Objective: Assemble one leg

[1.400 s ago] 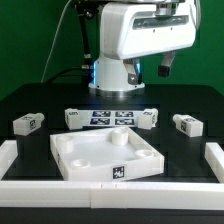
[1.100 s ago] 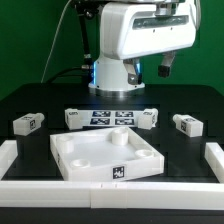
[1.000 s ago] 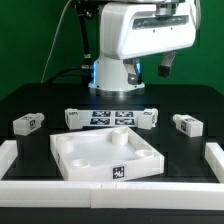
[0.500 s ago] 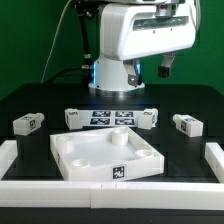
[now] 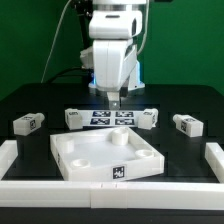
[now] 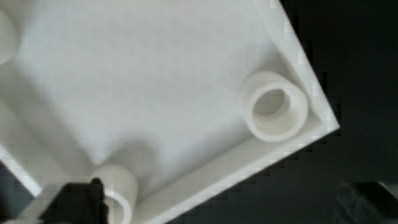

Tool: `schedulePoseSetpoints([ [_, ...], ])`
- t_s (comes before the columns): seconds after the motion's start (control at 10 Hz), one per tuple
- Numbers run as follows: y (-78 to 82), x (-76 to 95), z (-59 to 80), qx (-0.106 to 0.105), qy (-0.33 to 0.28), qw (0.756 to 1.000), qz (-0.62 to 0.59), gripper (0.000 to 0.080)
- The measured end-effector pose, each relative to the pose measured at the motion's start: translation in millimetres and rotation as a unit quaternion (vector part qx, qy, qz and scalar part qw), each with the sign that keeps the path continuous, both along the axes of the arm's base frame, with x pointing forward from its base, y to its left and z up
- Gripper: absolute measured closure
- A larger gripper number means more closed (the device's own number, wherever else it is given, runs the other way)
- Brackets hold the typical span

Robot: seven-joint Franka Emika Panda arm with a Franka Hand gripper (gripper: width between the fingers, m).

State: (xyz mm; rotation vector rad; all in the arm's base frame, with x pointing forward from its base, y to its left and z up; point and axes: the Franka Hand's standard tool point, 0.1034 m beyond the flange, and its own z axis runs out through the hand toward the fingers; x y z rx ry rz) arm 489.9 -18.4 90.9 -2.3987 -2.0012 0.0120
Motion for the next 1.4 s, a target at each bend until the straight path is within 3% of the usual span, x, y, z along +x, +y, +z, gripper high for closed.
schedulePoseSetpoints([
  [0.4,-1.8,0.1,-1.4,0.000,-0.002,1.000,0.013,0.0150],
  [0.7,-29.5,-12.6,-30.7,0.005,-0.012,0.988,0.157,0.0150],
  [1.0,-36.6,-21.5,-52.2,-0.001,-0.024,0.979,0.203,0.0150],
  [1.4,-38.1,-39.0,-82.3,0.011,0.000,0.980,0.197,0.0150],
])
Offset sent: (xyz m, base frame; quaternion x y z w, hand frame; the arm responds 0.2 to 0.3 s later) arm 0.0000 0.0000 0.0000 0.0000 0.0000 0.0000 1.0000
